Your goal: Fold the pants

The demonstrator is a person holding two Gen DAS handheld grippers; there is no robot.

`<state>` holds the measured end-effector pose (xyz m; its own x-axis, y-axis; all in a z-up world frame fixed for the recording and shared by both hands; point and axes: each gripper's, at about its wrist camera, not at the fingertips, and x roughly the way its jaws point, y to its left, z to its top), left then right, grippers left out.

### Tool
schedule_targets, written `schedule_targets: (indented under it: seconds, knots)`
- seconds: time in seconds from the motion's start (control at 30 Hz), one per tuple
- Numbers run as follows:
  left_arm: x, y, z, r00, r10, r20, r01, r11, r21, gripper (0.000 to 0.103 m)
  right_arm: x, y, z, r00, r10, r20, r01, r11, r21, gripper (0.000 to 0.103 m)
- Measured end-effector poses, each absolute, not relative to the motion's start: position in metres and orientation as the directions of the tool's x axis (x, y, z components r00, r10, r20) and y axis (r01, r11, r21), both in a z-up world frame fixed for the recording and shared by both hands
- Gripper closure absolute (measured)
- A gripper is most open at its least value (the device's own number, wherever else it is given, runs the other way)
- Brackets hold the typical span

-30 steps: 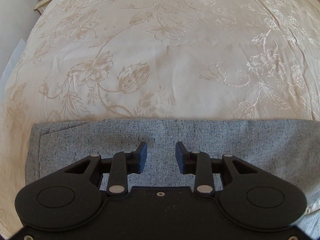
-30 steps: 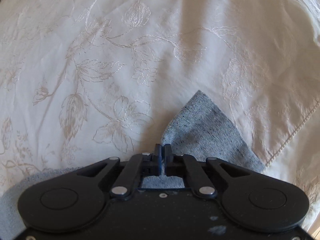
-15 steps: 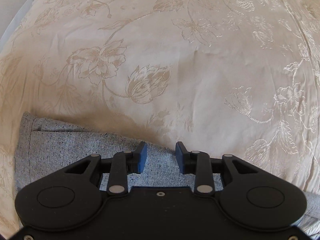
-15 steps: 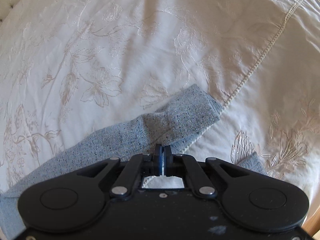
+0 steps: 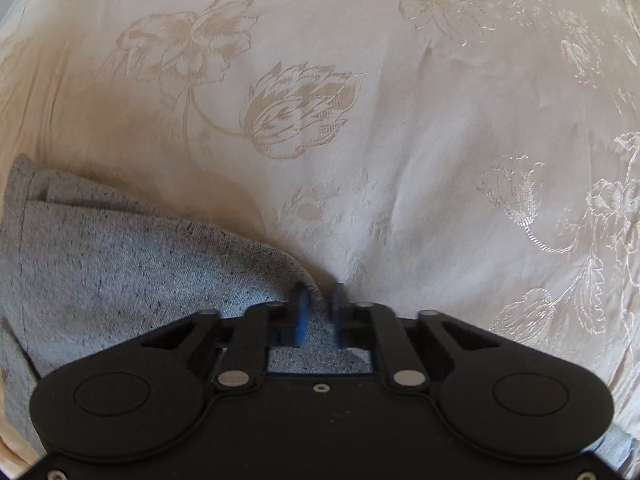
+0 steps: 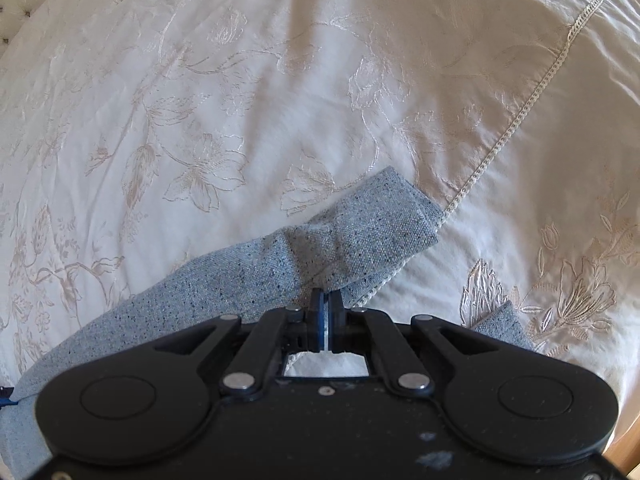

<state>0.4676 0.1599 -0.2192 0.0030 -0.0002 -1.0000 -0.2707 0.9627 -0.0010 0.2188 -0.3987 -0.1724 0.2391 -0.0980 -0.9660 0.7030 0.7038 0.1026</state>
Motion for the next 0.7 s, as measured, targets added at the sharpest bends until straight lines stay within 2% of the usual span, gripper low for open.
schedule_targets:
  seconds: [0.1, 0.2, 0.3, 0.4, 0.47, 0.5, 0.53, 0.7]
  knots:
    - [0.450, 0.163, -0.197, 0.083, -0.017, -0.996, -0.270, 0.962, -0.038, 0.098, 0.221, -0.400, -0.155, 0.278, -0.103, -0.955, 0.692, 0.711, 0.125, 0.101]
    - [0.420, 0.159, -0.153, 0.208, -0.007, -0.978, -0.189, 0.981, -0.047, 0.098, 0.221, -0.401, -0.127, 0.349, -0.128, -0.928, 0.660, 0.736, 0.147, 0.102]
    - [0.384, 0.165, -0.110, 0.310, -0.067, -0.948, -0.147, 0.982, -0.117, 0.098, 0.216, -0.403, -0.095, 0.427, -0.125, -0.895, 0.622, 0.759, 0.191, 0.102]
    - [0.368, 0.170, -0.087, 0.331, -0.108, -0.937, -0.126, 0.979, -0.158, 0.098, 0.208, -0.406, -0.082, 0.459, -0.085, -0.884, 0.602, 0.762, 0.239, 0.099]
    - [0.353, 0.171, -0.084, 0.345, -0.109, -0.932, -0.107, 0.982, -0.155, 0.098, 0.201, -0.410, -0.087, 0.478, -0.024, -0.878, 0.607, 0.732, 0.310, 0.096]
    - [0.347, 0.169, -0.084, 0.355, -0.102, -0.929, -0.097, 0.985, -0.145, 0.098, 0.196, -0.410, -0.092, 0.480, -0.014, -0.877, 0.623, 0.709, 0.330, 0.091]
    - [0.341, 0.167, -0.086, 0.361, -0.092, -0.928, -0.090, 0.987, -0.132, 0.099, 0.192, -0.410, -0.099, 0.474, -0.003, -0.881, 0.635, 0.694, 0.340, 0.080]
    - [0.327, 0.162, -0.093, 0.359, -0.062, -0.931, -0.115, 0.987, -0.110, 0.099, 0.167, -0.421, -0.151, 0.388, 0.046, -0.920, 0.759, 0.551, 0.348, 0.076]
